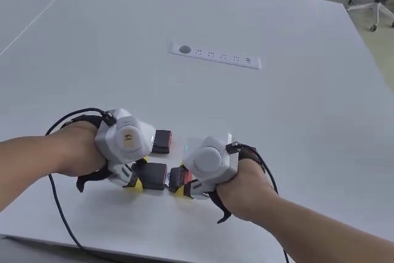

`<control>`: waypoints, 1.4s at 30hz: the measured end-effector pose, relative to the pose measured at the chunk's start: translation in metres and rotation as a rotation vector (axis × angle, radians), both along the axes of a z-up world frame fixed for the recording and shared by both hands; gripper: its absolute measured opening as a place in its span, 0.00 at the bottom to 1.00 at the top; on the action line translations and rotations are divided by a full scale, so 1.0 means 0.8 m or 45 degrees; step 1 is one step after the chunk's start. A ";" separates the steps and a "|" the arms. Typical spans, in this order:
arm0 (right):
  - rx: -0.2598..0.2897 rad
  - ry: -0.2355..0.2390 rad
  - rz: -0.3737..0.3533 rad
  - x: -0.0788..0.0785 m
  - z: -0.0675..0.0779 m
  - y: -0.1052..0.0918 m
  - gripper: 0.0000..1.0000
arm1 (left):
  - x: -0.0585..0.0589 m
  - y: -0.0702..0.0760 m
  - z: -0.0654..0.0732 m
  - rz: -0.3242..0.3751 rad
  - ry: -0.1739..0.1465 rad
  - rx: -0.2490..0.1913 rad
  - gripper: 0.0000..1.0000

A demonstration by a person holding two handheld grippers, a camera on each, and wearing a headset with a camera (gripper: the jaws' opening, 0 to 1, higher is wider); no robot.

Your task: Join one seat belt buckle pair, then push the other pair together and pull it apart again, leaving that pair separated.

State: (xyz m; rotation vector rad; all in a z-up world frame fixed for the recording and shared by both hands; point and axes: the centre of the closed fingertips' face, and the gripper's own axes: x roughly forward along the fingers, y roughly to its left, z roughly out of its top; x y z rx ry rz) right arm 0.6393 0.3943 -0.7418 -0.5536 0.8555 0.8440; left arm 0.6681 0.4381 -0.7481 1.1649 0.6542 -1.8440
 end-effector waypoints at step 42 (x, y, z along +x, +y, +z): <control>0.013 0.029 0.012 -0.005 -0.001 -0.004 0.31 | -0.010 0.002 0.013 0.049 0.053 -0.061 0.31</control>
